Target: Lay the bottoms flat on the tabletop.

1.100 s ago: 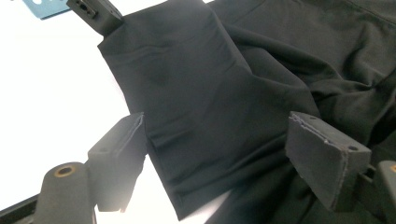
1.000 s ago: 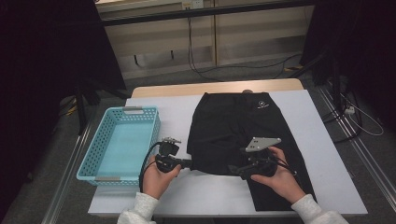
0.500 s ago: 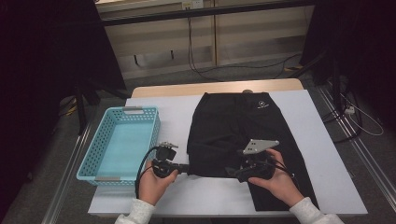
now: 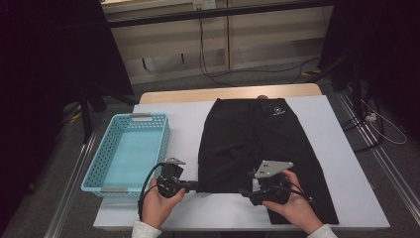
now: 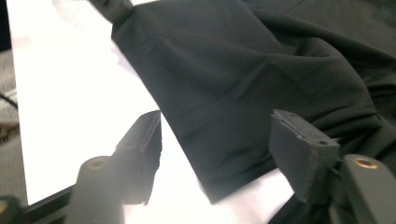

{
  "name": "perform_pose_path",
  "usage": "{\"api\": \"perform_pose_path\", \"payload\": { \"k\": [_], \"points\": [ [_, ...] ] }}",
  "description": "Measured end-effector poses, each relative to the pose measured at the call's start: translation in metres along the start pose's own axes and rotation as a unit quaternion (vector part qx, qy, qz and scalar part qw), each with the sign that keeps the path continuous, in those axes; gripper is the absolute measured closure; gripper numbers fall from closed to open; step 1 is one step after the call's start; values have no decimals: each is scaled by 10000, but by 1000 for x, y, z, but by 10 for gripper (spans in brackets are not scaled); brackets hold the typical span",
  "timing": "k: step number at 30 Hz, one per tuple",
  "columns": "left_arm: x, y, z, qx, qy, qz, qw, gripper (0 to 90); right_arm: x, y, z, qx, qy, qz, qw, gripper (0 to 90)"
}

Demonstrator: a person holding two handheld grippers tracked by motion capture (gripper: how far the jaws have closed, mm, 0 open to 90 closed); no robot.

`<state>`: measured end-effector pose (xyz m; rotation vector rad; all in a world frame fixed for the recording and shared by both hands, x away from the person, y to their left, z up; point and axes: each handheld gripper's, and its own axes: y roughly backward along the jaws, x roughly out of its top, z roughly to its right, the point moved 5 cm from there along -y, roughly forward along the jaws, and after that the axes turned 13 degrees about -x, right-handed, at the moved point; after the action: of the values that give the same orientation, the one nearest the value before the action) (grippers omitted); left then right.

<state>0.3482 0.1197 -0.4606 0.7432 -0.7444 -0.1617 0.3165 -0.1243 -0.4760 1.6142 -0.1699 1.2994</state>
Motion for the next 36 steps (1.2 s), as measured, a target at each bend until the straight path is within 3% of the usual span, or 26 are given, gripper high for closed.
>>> {"api": "perform_pose_path", "payload": {
  "k": [13, 15, 18, 21, 27, 31, 36],
  "points": [
    [2, -3, -2, -10, -23, -15, 10000, 900, -5, -13, -4, 316, -24, -240, 9992, 474],
    [2, -2, -1, -5, -46, -5, 10000, 900, -6, -15, -6, 261, 60, -311, 9992, 474],
    [2, -3, -1, -11, -32, 2, 10000, 900, -9, -19, -10, 370, 178, -424, 9983, 472],
    [1, -4, -2, -33, -18, -22, 10000, 900, -11, -19, -11, 344, 221, -406, 9983, 483],
    [0, -6, -3, -51, -8, -83, 10000, 900, -11, -20, -4, 136, 189, -460, 9987, 654],
    [0, -7, -1, -96, -5, -70, 9999, 900, -10, -21, -5, 38, 259, -438, 9987, 663],
    [1, -7, 0, -86, -41, -122, 9999, 900, -11, -21, -4, 39, 162, -389, 9991, 717]
  ]
}}
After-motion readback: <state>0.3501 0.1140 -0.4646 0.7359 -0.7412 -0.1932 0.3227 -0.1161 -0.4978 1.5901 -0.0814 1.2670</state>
